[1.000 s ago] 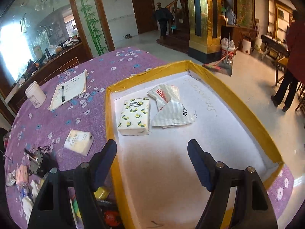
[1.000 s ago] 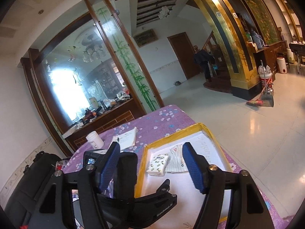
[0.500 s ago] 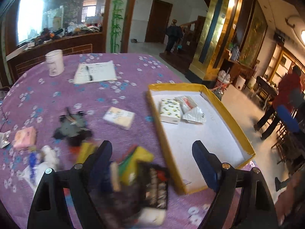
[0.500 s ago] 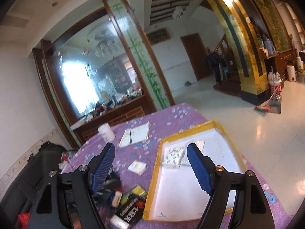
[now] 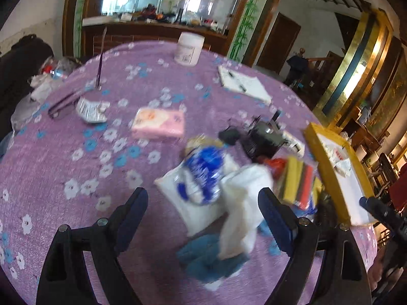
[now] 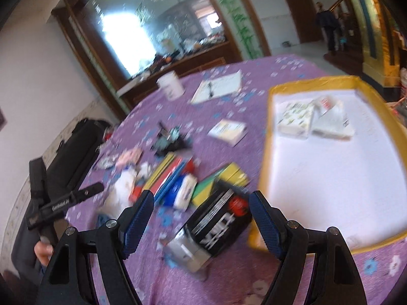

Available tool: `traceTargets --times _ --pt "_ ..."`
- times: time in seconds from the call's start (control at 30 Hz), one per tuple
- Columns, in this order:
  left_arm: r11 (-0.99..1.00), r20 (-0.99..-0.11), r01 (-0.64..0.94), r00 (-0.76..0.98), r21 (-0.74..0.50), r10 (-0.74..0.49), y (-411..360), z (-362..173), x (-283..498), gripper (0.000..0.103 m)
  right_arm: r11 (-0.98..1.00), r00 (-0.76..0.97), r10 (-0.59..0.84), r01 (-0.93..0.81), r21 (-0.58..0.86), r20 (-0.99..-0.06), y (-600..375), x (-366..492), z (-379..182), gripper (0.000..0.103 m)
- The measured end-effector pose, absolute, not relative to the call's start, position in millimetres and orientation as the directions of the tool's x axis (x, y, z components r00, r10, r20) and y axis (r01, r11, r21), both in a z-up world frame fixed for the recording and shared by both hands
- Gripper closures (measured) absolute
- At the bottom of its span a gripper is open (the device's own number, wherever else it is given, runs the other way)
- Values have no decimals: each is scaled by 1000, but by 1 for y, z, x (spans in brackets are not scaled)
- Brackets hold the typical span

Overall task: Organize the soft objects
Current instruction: 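Move both tools from the tray back to the items on the table, then grasp the white cloth with the left tool while the right tool grasps the black snack bag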

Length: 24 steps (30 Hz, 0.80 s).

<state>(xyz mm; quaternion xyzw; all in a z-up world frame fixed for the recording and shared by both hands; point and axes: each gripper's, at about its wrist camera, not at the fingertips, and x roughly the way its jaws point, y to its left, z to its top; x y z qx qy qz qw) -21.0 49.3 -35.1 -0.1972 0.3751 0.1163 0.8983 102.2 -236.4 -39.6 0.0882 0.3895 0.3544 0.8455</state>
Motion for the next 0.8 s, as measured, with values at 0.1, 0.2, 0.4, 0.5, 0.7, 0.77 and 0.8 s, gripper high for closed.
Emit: traceTargets --times 0.1,0.2,0.4,0.5,0.7,0.77,0.8 --pt "903 -737 -326 676 -278 17 50 -41 -24 15 732 404 658 -541 414 -636 -229 94 -56 22" --pt "928 -753 -266 658 -263 -24 35 -45 -19 15 738 393 647 -537 409 -653 -231 90 -65 22" --pt "972 -787 -205 616 -114 38 -7 -60 0 17 722 363 659 -550 420 -658 -233 78 -60 22" --pt "978 -815 -194 577 -80 47 -16 -71 11 73 725 355 647 -560 400 -675 -228 72 -63 21" --pt "983 -778 -144 628 -114 2 -11 -57 -7 94 730 327 632 -556 398 -702 -219 74 -75 22" --pt "980 -758 -154 652 -126 5 -3 -47 -14 94 730 319 629 -557 397 -709 -215 75 -78 22" --pt "977 -749 -167 663 -135 10 4 -43 -16 94 731 316 627 -555 397 -712 -213 76 -80 22"
